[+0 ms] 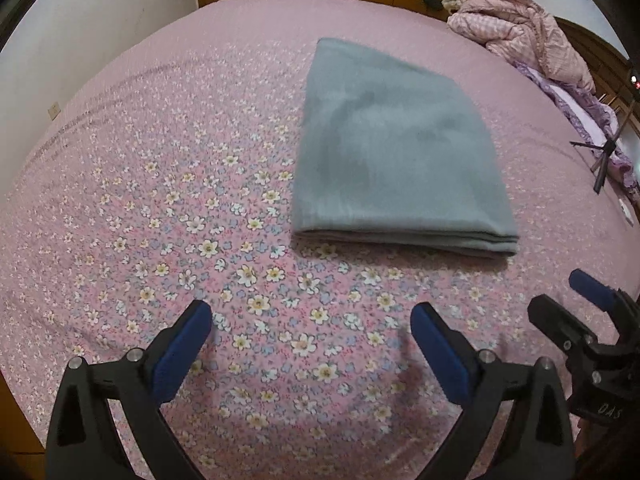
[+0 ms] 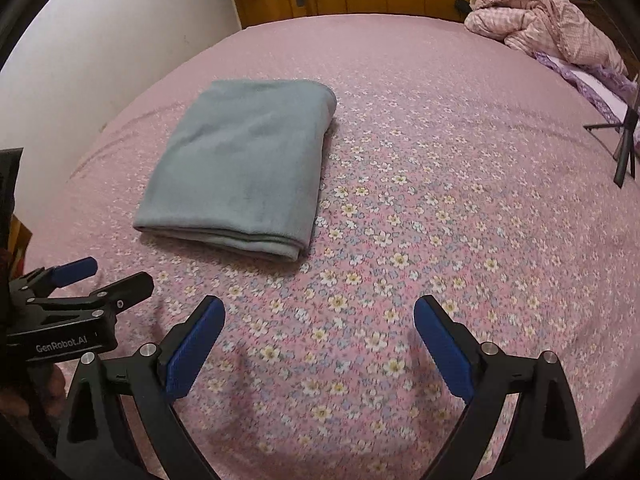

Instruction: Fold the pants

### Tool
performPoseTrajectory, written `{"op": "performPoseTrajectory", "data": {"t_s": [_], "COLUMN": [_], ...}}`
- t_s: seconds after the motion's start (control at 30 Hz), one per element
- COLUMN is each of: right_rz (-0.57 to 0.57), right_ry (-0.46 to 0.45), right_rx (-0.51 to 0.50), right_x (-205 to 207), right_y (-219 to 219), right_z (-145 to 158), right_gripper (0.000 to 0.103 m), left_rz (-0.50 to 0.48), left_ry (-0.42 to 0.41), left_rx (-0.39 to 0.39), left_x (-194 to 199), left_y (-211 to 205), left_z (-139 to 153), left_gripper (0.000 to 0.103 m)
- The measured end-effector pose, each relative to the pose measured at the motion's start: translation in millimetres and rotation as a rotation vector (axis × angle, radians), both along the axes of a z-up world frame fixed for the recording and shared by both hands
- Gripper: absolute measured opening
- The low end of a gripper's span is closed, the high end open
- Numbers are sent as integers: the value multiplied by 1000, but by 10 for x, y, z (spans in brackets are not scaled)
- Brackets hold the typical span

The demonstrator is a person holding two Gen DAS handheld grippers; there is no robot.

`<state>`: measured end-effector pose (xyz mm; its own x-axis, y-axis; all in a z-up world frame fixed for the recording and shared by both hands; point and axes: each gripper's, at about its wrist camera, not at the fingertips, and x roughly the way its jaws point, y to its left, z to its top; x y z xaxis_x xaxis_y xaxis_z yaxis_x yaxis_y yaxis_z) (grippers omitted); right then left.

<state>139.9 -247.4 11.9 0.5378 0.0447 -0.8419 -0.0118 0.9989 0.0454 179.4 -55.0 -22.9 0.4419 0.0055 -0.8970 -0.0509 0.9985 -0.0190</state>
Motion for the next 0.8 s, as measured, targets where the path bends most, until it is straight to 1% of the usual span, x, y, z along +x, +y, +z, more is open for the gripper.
{"op": "performPoseTrajectory", "data": {"t_s": [0.07, 0.13, 0.17, 0.2, 0.27, 0.4, 0.8], "right_rz": [-2, -17, -26, -24, -30, -39, -35], "right_ry": [15, 65, 88, 58, 51, 35, -11], "right_rx": [-24, -54, -64, -83, -94, -76, -65], "right_x": [45, 92, 109, 91, 90, 105, 39], "right_y": [12, 16, 15, 39, 71, 63, 41], "right_z": [-82, -228, -306, -324, -350, -357, -372], "right_gripper": [97, 97, 99, 101, 103, 103, 103], "left_rz": [0, -1, -3, -6, -9, -5, -1], "left_ry": [22, 37, 34, 31, 33, 31, 16], "left_rx": [10, 18, 24, 31, 37, 46, 49], "left_x": [58, 84, 93, 103, 108, 150, 112], "left_y": [-16, -13, -23, -33, -29, -57, -44], "left_z": [-76, -148, -158, -163, -181, -183, -182], "left_gripper": [101, 103, 103, 103, 103, 103, 103]}}
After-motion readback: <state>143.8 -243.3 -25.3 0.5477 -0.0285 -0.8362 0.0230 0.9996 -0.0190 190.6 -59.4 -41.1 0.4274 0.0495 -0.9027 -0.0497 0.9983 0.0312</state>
